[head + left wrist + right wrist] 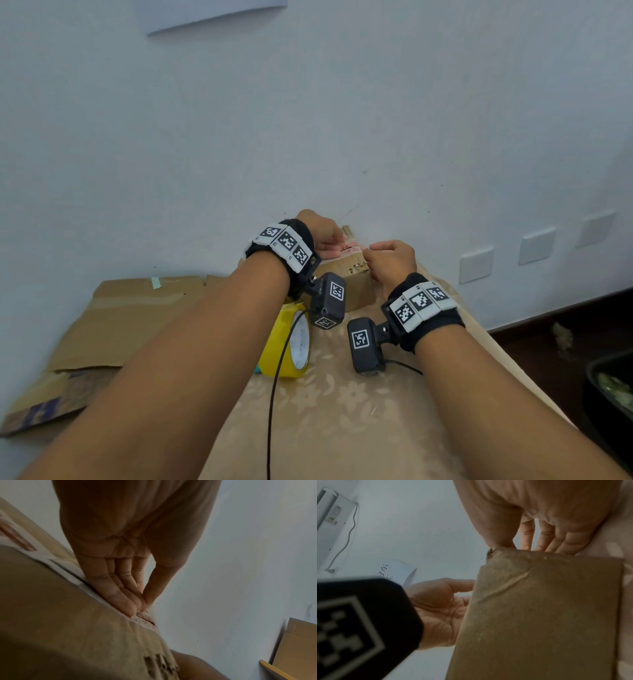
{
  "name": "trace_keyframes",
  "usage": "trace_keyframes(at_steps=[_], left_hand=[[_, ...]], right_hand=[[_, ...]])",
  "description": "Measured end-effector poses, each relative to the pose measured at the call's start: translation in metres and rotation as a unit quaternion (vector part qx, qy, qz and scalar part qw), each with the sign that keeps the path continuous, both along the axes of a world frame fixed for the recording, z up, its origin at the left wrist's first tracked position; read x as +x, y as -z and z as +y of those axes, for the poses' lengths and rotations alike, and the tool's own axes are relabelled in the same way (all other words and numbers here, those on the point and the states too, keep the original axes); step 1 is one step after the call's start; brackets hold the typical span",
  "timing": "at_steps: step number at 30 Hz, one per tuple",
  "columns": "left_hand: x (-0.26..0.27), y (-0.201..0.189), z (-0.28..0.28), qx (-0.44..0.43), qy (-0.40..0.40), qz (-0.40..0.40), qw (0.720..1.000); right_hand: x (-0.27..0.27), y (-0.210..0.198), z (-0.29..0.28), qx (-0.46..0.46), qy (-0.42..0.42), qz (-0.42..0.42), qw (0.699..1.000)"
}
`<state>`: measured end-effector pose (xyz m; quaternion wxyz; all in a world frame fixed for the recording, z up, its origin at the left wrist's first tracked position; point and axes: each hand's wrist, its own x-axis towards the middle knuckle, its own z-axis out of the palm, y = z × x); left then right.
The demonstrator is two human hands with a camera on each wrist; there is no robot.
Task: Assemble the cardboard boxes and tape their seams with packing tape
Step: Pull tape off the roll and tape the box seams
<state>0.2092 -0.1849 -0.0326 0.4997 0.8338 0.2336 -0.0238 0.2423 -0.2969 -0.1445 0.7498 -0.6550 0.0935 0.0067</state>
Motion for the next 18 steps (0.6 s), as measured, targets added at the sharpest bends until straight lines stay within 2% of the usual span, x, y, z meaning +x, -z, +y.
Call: trace_keyframes(at_steps=[3, 8, 14, 18], left_hand=[[0.000, 0.000, 0.000, -0.002, 0.001, -0.003, 1.000], [-0.001, 0.000, 0.000, -0.008, -0.006, -0.009, 1.000], [-0.003, 0.001, 0.001, -0.018, -0.008, -0.017, 1.000], [-0.004, 0.000, 0.001, -0.003, -0.005, -0.024, 1.000]], right_hand=[[-0.002, 0.000, 0.000, -0.010, -0.003, -0.014, 1.000], [-0.003, -0.008, -0.004, 0.031, -0.016, -0.013, 0.999], [-0.007, -0.013, -0.003, 0.006, -0.036, -0.069, 0.997], [-0.006, -0.010, -0.001, 0.010, -0.049, -0.061, 0.997]])
